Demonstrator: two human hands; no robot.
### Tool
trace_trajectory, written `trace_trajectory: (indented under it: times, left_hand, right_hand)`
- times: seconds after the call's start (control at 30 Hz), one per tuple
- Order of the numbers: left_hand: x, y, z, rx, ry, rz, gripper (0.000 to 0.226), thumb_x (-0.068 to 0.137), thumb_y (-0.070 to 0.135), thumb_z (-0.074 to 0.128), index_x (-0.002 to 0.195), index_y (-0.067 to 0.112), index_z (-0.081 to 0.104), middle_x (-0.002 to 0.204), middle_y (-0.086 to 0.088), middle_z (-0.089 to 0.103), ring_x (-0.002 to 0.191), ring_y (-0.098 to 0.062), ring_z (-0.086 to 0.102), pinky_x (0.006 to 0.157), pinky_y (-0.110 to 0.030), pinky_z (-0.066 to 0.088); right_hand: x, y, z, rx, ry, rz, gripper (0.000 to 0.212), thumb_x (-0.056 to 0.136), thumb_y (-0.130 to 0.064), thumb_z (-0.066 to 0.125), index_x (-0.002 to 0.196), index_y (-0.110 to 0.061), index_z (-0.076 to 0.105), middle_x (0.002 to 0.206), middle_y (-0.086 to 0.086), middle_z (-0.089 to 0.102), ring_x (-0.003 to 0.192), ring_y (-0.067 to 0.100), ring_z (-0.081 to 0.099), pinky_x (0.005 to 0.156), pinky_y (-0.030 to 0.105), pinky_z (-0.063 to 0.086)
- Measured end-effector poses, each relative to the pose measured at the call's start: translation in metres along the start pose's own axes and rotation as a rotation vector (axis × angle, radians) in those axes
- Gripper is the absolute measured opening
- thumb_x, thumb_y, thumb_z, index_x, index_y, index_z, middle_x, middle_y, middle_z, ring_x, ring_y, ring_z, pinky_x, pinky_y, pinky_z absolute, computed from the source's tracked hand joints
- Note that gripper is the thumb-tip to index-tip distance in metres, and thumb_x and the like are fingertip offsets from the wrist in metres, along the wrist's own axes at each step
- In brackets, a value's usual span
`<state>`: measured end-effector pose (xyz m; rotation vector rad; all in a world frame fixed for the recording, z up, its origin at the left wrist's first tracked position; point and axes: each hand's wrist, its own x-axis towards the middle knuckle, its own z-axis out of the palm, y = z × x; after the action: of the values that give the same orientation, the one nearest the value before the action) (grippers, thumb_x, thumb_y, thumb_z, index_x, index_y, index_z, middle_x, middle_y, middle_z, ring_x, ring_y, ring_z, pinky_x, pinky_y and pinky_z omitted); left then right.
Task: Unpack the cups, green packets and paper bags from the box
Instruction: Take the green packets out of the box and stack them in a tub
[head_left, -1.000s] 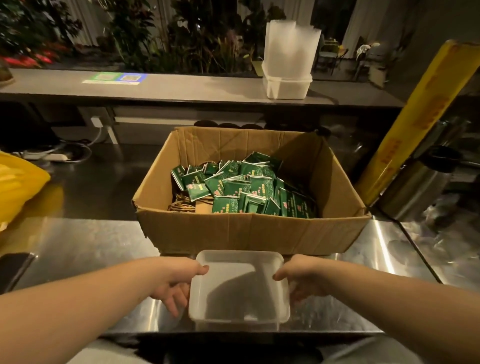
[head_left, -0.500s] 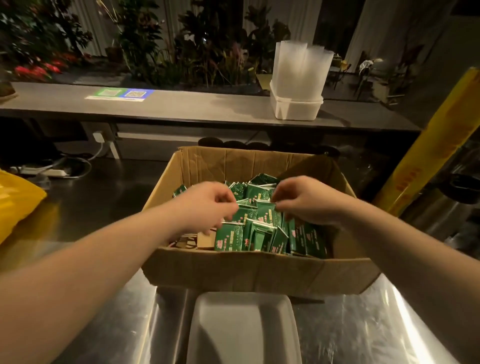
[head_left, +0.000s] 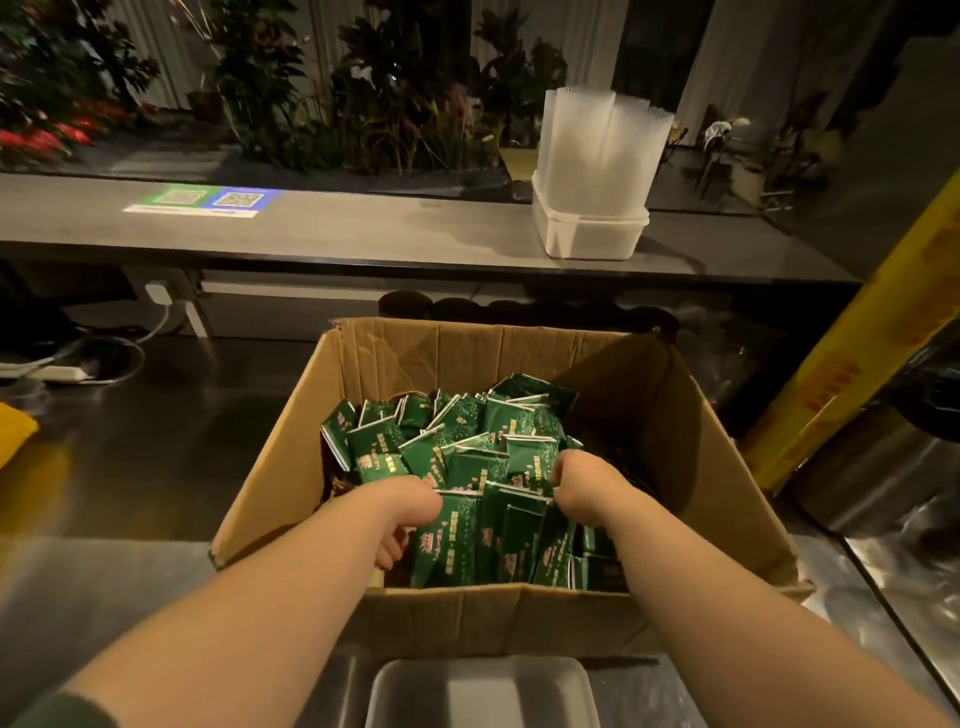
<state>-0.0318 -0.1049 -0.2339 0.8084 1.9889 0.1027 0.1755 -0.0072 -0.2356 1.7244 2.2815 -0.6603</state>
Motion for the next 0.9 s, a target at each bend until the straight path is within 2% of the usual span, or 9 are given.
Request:
trace_trajectory:
  times: [0.07,0.13,0.23,0.4,0.5,0.57,0.67,0.77,0.9]
  left_hand:
    - [0.003,-0.001,0.003,-0.061,-0.006,-0.009,0.059,0.1,0.019,0.056,0.153,0.007,0.033,0.13,-0.02,0.057,0.096,-0.026,0.069,0.084,-0.039,0.063]
    - [0.005,-0.002,0.006,-0.108,0.029,-0.001,0.054,0.096,0.021,0.067,0.144,0.008,0.045,0.124,-0.016,0.057,0.094,-0.023,0.065,0.084,-0.036,0.063]
    - [0.006,-0.004,0.007,-0.102,0.067,0.019,0.052,0.089,0.021,0.078,0.133,0.006,0.054,0.128,-0.014,0.058,0.109,-0.03,0.061,0.09,-0.04,0.06]
    - [-0.003,0.003,0.0,-0.326,0.163,0.114,0.052,0.093,0.01,0.071,0.14,0.002,0.049,0.141,-0.018,0.055,0.113,-0.03,0.054,0.098,-0.046,0.052]
    - [-0.005,-0.001,-0.01,-0.614,0.135,0.161,0.069,0.093,0.009,0.066,0.155,0.012,0.035,0.152,-0.017,0.047,0.135,-0.037,0.048,0.112,-0.057,0.04]
    - [-0.008,-0.004,-0.015,-0.791,0.116,0.17,0.062,0.092,0.014,0.066,0.149,0.016,0.042,0.146,-0.016,0.054,0.128,-0.038,0.056,0.107,-0.061,0.046]
    - [-0.014,-0.005,-0.017,-0.897,0.117,0.25,0.034,0.096,0.015,0.06,0.13,0.015,0.055,0.131,-0.011,0.064,0.12,-0.032,0.061,0.107,-0.054,0.046]
    - [-0.023,-0.008,-0.016,-0.856,0.23,0.346,0.016,0.103,0.01,0.053,0.11,0.02,0.063,0.113,-0.007,0.07,0.104,-0.027,0.066,0.089,-0.044,0.053]
    - [-0.035,-0.017,-0.017,-0.81,0.338,0.386,0.017,0.104,0.013,0.054,0.117,0.018,0.063,0.107,-0.003,0.071,0.098,-0.027,0.069,0.09,-0.049,0.057]
  right_hand:
    - [0.0,0.0,0.001,0.012,-0.017,-0.004,0.035,0.092,0.003,0.056,0.123,-0.013,0.058,0.114,0.008,0.064,0.102,0.027,0.063,0.09,0.04,0.057]
    - [-0.001,-0.003,0.004,0.035,-0.041,-0.02,0.032,0.092,0.004,0.054,0.119,-0.013,0.059,0.112,0.01,0.063,0.101,0.027,0.063,0.091,0.041,0.058]
    - [-0.006,-0.004,0.006,0.041,-0.129,-0.044,0.031,0.092,0.004,0.054,0.119,-0.009,0.062,0.113,0.012,0.063,0.097,0.025,0.063,0.088,0.04,0.057]
    - [-0.005,0.003,0.005,0.061,-0.139,-0.073,0.029,0.087,0.002,0.07,0.113,-0.013,0.068,0.112,0.007,0.066,0.102,0.023,0.065,0.086,0.035,0.06]
    - [-0.005,0.006,0.005,0.088,-0.119,-0.075,0.021,0.087,-0.009,0.077,0.106,-0.014,0.072,0.106,0.005,0.07,0.1,0.021,0.067,0.091,0.04,0.059]
    - [-0.005,0.008,0.003,0.15,-0.083,-0.076,0.017,0.087,-0.019,0.079,0.102,-0.018,0.072,0.103,0.002,0.07,0.1,0.021,0.067,0.095,0.044,0.057]
    - [-0.005,0.012,-0.002,0.296,-0.046,-0.132,0.017,0.091,-0.029,0.075,0.107,-0.026,0.067,0.11,-0.003,0.067,0.11,0.022,0.063,0.103,0.05,0.05]
    - [-0.016,0.01,-0.008,0.527,-0.019,-0.241,0.008,0.098,-0.021,0.067,0.106,-0.019,0.066,0.11,0.0,0.066,0.105,0.016,0.064,0.087,0.035,0.059]
    - [-0.032,0.005,-0.017,0.767,-0.034,-0.354,0.008,0.1,-0.017,0.063,0.103,-0.011,0.067,0.108,0.009,0.071,0.103,0.02,0.07,0.09,0.042,0.061]
